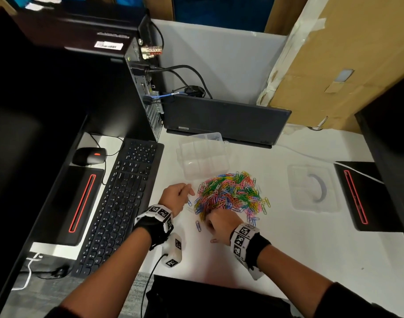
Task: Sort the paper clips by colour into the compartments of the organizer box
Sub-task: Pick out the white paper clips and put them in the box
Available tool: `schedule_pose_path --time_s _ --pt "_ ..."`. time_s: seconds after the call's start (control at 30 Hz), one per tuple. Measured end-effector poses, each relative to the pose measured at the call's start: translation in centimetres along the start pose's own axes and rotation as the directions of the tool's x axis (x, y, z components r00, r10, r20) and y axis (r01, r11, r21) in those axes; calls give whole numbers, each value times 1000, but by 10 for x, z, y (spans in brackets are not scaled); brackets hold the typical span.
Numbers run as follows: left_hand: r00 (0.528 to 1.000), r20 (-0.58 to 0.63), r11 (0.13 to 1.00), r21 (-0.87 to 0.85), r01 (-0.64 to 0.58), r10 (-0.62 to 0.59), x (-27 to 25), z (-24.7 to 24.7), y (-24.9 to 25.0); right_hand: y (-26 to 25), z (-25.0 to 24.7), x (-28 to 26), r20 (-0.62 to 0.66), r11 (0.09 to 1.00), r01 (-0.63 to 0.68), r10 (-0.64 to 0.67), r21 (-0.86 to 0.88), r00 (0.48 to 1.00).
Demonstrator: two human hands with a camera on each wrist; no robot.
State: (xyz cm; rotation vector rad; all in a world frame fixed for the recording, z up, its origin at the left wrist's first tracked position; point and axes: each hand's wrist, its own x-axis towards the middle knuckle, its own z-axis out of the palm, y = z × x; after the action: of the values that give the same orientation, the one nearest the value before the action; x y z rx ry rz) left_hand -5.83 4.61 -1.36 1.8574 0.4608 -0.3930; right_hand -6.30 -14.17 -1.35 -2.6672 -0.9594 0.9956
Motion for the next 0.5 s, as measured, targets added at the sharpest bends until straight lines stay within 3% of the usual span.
schedule_pose_path --time_s 0.07,0.13,0.23,0.3,0.43,0.5 --pt "1000 -1 1000 22 -16 16 1 0 6 3 -1 -2 -14 999 7 -6 36 1000" --pt "999 -3 998 39 -42 42 3 -2 12 12 -1 -4 -68 983 16 -3 183 998" --pt "995 2 990 96 -98 99 8 -5 28 30 -8 -10 -156 820 28 75 571 985" --pt "989 15 970 190 -149 149 12 -5 43 40 -17 -14 -119 645 1 139 764 983" --pt "953 86 905 297 -304 291 28 10 83 57 -33 -17 90 87 -105 161 991 983" --pt "931 134 868 338 -364 339 43 24 101 65 -38 -18 161 -50 -155 150 987 976"
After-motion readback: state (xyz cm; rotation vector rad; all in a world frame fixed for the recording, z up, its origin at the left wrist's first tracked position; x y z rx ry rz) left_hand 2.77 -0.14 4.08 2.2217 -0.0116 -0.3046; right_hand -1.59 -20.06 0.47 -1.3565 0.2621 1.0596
